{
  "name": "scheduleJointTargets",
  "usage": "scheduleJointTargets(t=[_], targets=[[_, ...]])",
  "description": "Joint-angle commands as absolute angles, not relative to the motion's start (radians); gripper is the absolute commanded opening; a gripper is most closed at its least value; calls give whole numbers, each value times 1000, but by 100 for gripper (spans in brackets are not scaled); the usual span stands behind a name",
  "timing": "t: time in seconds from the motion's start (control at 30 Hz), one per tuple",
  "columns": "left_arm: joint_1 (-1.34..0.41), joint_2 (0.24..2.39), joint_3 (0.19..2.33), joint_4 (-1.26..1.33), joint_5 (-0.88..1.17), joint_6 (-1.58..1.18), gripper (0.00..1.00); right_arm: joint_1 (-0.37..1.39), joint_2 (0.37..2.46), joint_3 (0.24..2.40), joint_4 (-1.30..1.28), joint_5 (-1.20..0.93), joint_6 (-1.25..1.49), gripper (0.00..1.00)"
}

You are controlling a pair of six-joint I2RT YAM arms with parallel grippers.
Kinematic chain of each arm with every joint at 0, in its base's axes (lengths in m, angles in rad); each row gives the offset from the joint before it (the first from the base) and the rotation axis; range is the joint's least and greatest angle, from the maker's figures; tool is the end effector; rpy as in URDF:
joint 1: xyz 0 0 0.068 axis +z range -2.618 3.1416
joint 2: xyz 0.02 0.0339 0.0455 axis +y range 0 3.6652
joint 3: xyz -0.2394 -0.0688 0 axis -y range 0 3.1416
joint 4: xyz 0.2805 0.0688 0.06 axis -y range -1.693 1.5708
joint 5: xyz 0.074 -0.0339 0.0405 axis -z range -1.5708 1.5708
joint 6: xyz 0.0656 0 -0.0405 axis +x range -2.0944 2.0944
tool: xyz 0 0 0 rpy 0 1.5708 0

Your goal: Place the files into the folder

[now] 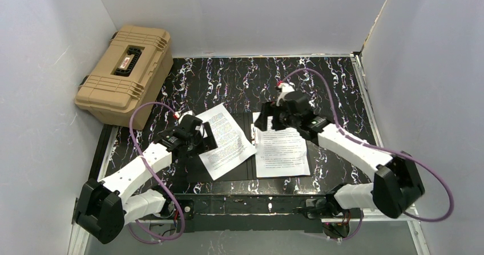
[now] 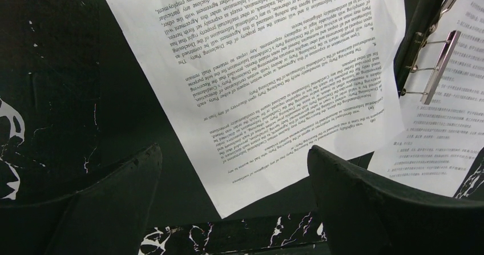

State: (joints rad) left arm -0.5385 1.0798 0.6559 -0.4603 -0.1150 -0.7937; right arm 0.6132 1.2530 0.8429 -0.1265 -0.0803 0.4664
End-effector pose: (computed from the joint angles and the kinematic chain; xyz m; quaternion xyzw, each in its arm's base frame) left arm 0.2405 -0.1349 0.1563 -0.1388 0.9300 -0.1651 0.2976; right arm 0.2801 0.2035 0.2128 -0.0835 0.8648 0.2838 0.4058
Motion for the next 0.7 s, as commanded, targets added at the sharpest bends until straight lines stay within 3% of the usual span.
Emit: scheduleJointTargets(t=[0.0,0.67], targets=[[-509,1077,643,-444,-125,-818,98,699,1373,959,-54,-82,436,92],[-373,1168,595,-337,-33,-847,98,752,1932,1359,-127,-251,380,86]])
